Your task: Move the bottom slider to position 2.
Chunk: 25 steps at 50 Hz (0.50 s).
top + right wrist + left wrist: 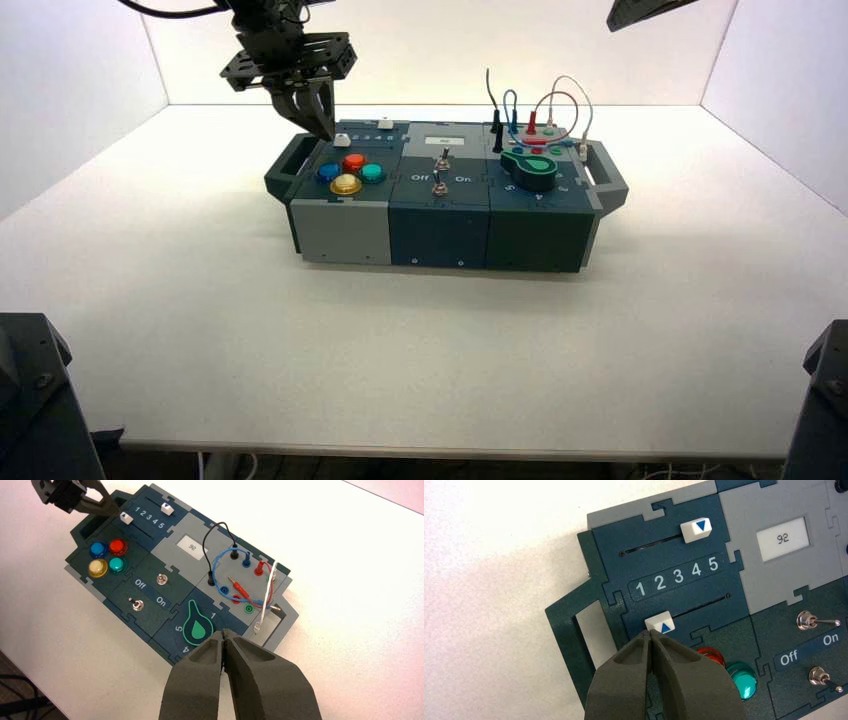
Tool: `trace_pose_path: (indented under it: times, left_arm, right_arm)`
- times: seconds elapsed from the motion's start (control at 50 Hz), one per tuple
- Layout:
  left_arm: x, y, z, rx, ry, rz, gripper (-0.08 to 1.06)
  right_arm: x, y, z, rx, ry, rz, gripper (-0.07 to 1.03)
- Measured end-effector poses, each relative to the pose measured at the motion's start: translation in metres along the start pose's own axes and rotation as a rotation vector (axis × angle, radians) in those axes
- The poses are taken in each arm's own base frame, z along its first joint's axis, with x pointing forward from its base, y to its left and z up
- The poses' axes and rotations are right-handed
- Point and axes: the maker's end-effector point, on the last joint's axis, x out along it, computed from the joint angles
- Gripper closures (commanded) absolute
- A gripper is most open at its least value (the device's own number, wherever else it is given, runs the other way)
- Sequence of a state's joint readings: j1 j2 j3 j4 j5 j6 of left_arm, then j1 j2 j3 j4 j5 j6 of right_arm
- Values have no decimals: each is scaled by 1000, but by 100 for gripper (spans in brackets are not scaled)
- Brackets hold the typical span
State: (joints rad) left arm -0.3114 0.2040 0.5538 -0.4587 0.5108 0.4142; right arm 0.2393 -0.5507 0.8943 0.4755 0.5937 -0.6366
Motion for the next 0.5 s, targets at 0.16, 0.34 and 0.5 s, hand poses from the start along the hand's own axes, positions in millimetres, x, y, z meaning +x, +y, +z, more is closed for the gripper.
trace_pose_path:
  times: [0.16, 0.34, 0.5]
  left_arm:
    - [0, -1, -1, 1, 3, -1, 101]
    - [1, -2, -2, 2, 7, -3, 101]
    - [1, -5, -1, 7, 8, -6, 101]
  right_arm:
    - [-1, 0, -2, -1, 1, -1, 98]
    - [-1, 1, -2, -2, -1, -1, 98]
    - [-1, 1, -2, -3, -1, 0, 98]
